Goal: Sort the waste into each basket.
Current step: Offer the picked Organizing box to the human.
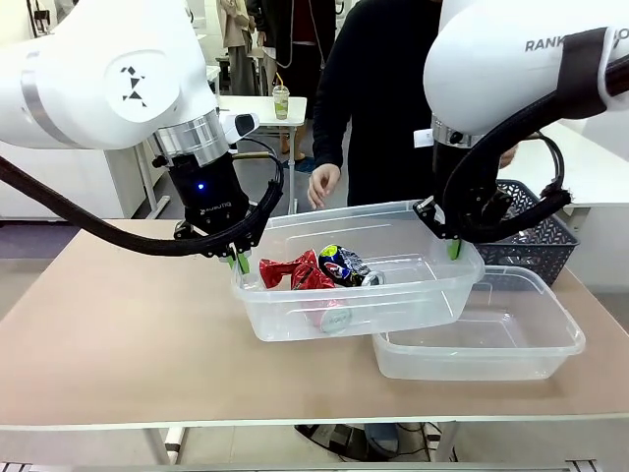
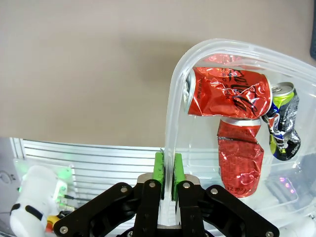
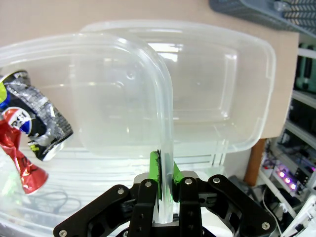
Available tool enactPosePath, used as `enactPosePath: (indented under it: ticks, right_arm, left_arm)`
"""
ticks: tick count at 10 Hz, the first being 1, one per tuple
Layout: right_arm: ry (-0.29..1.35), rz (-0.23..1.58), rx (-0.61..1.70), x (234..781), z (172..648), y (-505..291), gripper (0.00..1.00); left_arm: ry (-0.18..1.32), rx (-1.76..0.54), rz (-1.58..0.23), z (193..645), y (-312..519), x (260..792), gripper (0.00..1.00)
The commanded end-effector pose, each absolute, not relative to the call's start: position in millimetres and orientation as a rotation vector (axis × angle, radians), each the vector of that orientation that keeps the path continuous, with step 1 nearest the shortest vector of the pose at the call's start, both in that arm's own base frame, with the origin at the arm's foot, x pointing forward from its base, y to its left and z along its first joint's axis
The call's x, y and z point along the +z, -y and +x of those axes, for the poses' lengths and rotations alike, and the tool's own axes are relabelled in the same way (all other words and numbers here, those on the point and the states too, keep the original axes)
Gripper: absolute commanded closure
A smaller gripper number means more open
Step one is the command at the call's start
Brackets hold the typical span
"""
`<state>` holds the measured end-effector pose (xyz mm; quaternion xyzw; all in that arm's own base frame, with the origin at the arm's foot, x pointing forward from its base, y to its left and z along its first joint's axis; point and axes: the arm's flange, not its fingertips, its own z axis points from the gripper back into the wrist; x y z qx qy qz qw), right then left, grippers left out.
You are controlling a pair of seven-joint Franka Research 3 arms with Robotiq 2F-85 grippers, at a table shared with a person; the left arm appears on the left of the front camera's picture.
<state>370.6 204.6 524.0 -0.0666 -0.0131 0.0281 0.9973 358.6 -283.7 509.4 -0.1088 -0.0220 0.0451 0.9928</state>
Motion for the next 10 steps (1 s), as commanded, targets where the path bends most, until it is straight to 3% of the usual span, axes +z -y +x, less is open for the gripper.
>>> enactPosePath:
  ticks: [1,3,6,8,10]
  right_arm:
    - [0.016,-0.147,0.064,527,372,-206,0.95]
    - [0.026,-0.133,0.056,524,371,-205,0.95]
    - [0.012,-0.116,0.114,536,479,-235,0.95]
    - [-0.016,-0.119,0.077,526,526,-248,0.95]
    - [-0.017,-0.123,0.077,513,538,-259,0.95]
  left_arm:
    - [0.057,0.089,-0.226,357,279,513,0.91]
    - [0.044,0.090,-0.218,359,284,509,0.91]
    - [0.130,0.160,-0.140,461,284,541,0.91]
    - [0.194,0.275,-0.155,493,277,536,0.91]
    - [0.250,0.342,-0.191,505,267,534,0.91]
